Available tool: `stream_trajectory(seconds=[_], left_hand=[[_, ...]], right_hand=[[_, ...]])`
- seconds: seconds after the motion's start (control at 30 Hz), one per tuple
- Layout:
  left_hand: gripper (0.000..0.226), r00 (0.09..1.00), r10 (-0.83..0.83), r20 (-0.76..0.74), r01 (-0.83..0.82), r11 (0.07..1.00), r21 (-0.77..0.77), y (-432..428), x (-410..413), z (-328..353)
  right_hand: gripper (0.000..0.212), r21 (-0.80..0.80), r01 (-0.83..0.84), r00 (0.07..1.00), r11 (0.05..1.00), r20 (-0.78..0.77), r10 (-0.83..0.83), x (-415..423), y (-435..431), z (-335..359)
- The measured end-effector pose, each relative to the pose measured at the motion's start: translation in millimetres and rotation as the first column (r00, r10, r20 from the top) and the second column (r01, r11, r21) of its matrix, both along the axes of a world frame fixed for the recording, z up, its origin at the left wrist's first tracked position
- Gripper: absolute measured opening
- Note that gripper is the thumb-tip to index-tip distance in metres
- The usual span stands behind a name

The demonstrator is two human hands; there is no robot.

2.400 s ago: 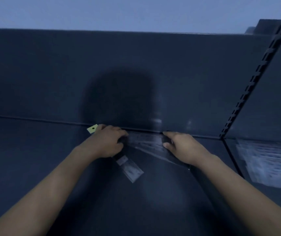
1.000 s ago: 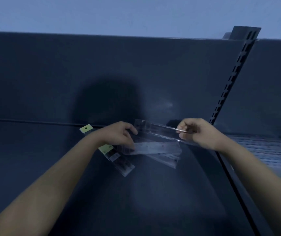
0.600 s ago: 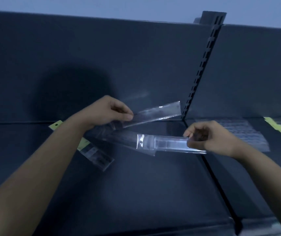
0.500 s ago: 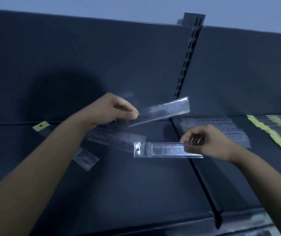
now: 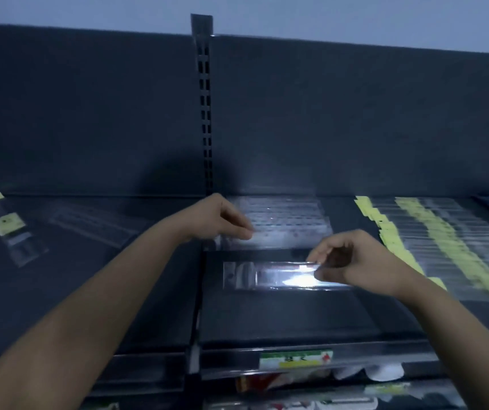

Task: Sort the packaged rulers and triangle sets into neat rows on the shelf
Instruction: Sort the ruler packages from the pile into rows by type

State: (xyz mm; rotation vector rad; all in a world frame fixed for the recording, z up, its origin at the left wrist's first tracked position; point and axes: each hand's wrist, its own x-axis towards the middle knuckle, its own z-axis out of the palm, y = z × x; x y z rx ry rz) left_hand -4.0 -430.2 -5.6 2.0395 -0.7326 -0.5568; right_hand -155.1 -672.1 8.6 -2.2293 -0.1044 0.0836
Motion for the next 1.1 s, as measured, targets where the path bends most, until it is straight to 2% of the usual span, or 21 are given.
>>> stream_trajectory(seconds=[0.17,0.23,0.33,0.5,0.63,0.73,0.87,1.1], left_hand=[[0.014,0.975,0.103,0.195,-0.128,0.984,0.122,-22.7,-1.3,-7.5],[0.019,0.961,0.154,0.231,-0.195,0.967,0.165,-23.4,1.1,-12.2],[0.024,0.936,0.144,0.32,-0.219,0.953,0.211,-19.7,3.5,-15.7],[0.018,0.911,0.24,0.334,-0.257,0.966,0.006,-12.4,-2.8,-12.5],[0.02,0.868,0.28,0.411,-0.304,0.953,-0.008,-1.9,-11.9,-13.4],[0.021,0.834,0.251,0.492,-0.311,0.95,0.042,8.6,-21.4,-14.8],[0.032,0.779,0.16,0.606,-0.349,0.914,0.207,22.6,-32.2,-13.5],[0.046,0.734,0.045,0.677,-0.389,0.846,0.366,89.3,-30.4,-1.6]], right_hand=[[0.023,-0.009,-0.03,0.999,1.0,0.017,0.03,12.3,-27.0,-6.2],[0.023,-0.027,-0.038,0.999,0.999,0.037,0.039,17.9,-29.8,-12.8],[0.022,-0.077,-0.054,0.995,0.996,0.081,0.06,28.1,-29.4,-21.7],[0.024,-0.108,-0.07,0.982,0.992,0.167,0.087,50.7,-12.4,-33.1],[0.02,-0.226,-0.051,0.969,0.973,0.226,0.103,68.4,1.3,-43.3],[0.015,-0.266,-0.013,0.95,0.964,0.298,0.095,72.5,3.5,-47.3],[0.009,-0.324,-0.014,0.931,0.946,0.341,0.131,74.9,15.8,-44.1],[0.004,-0.322,-0.082,0.913,0.943,0.355,0.2,86.1,88.6,-24.0]])
